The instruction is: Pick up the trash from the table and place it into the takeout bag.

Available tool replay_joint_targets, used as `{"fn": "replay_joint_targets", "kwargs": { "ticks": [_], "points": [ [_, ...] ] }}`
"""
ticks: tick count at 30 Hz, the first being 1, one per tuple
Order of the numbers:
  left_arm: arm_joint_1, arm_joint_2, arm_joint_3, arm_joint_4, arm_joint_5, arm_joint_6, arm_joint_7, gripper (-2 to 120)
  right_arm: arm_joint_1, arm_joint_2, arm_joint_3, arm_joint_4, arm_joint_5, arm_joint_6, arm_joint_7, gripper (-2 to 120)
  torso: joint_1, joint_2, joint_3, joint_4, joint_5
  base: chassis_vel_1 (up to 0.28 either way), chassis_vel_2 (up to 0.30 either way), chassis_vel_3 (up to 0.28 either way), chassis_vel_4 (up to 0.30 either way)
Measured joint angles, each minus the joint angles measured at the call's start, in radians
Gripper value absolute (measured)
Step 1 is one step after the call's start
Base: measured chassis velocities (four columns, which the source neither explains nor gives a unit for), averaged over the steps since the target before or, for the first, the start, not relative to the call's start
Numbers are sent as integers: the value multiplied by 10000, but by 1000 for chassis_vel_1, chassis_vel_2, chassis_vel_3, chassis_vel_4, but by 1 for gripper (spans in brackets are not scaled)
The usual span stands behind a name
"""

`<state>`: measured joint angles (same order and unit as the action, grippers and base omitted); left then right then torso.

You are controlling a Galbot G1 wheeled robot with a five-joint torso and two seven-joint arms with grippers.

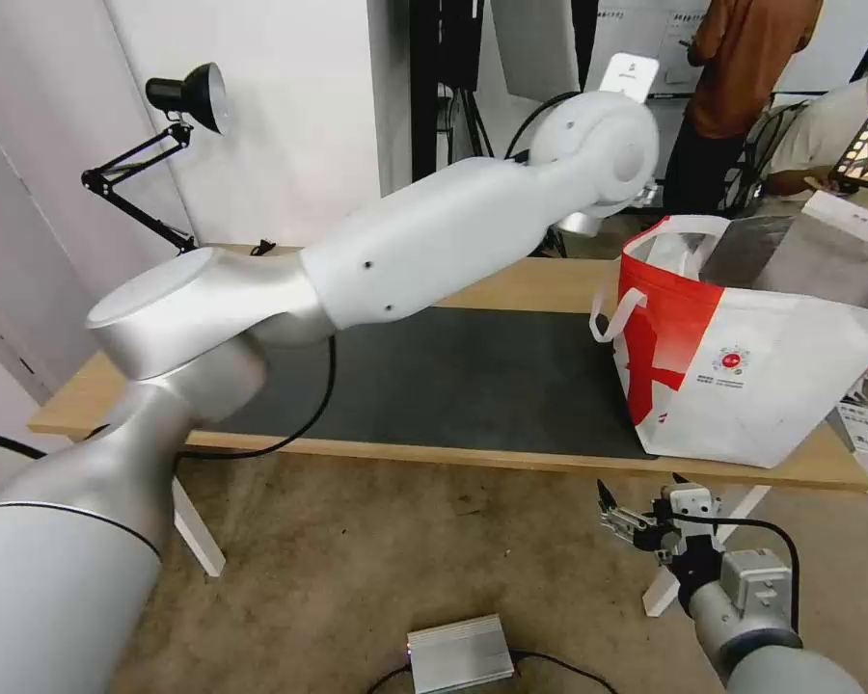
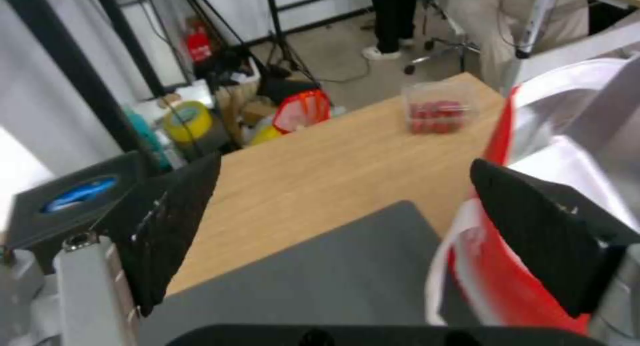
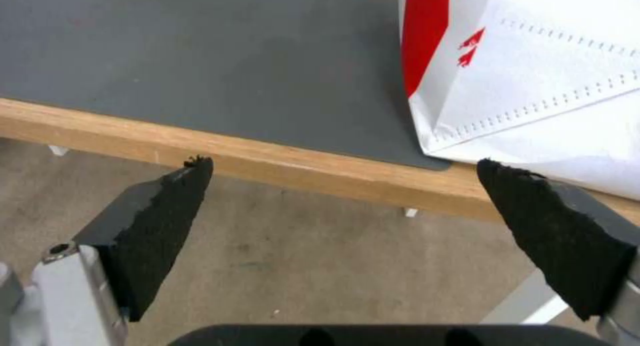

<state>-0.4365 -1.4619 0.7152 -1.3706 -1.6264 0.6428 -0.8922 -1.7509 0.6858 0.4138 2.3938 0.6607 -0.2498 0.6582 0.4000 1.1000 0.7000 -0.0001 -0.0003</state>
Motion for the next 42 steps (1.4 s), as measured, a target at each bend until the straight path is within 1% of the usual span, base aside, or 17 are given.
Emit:
{"fn": "replay_joint_targets", "kwargs": {
  "ticks": [3,5,7,9,11,14,17,18,21,22,23,26,34,37,38,40,42],
  "points": [
    [75,262,36,-301,122,-68,-10,100,0,0,0,0,0,0,0,100,0,0,0,0,0,0,0,0,0],
    [496,1004,13,-1305,365,-284,-240,100,0,0,0,0,0,0,0,100,0,0,0,3,-2,0,0,0,0],
    [668,1249,-17,-1630,407,-372,-350,100,0,0,0,0,0,0,0,100,0,0,0,2,-2,0,0,0,0],
    [1122,2093,-11,-2522,603,-727,-455,100,0,0,0,0,0,0,1,100,0,0,0,-2,-1,0,0,0,0],
    [1248,2343,-6,-2751,672,-832,-459,100,0,0,1,0,0,0,1,100,0,-1,0,-1,0,0,0,0,0],
    [1949,3696,-116,-3896,1041,-1420,-331,100,0,0,1,0,0,0,-1,100,0,0,0,1,-3,0,0,0,0],
    [2252,4266,-233,-4342,1271,-1631,-202,100,0,0,1,0,0,0,-1,100,0,0,0,1,-2,0,0,0,0],
    [2743,5011,-509,-4878,1505,-1817,-96,100,0,0,1,-1,0,0,1,100,0,0,-1,2,-1,0,0,0,0],
    [3163,5484,-773,-5230,1616,-1874,-35,100,0,0,1,-1,0,0,1,100,0,1,0,5,-2,0,0,0,0],
    [3809,6071,-1177,-5663,1790,-1912,113,100,0,0,1,-1,0,0,0,100,0,0,-1,5,-4,0,0,0,0],
    [3809,6071,-1177,-5663,1790,-1912,113,100,0,0,1,-1,0,0,0,100,0,0,-1,5,-4,0,0,0,0],
    [5274,6900,-2117,-6321,2037,-1953,247,100,0,-2,1,-1,0,0,0,100,-1,0,0,2,-3,0,0,0,0],
    [8145,7889,-4297,-7408,2972,-2178,736,100,0,-1,1,-1,0,0,1,100,-1,0,-1,-1,2,0,0,0,0],
    [10409,8402,-6083,-8169,3474,-2265,1145,100,1,0,0,0,0,0,-1,100,-1,0,-1,0,-1,0,0,0,0],
    [10409,8402,-6083,-8169,3474,-2265,1145,100,1,0,0,0,0,0,-1,100,-1,0,-1,0,-1,0,0,0,0],
    [12361,8823,-7575,-8701,3933,-2414,1622,100,0,0,1,-1,0,0,0,100,-3,1,-2,8,2,0,0,0,0],
    [12736,8905,-7758,-8749,4034,-2474,1670,100,0,-1,0,0,0,0,0,100,-3,1,-2,9,3,0,0,0,0]
  ]
}}
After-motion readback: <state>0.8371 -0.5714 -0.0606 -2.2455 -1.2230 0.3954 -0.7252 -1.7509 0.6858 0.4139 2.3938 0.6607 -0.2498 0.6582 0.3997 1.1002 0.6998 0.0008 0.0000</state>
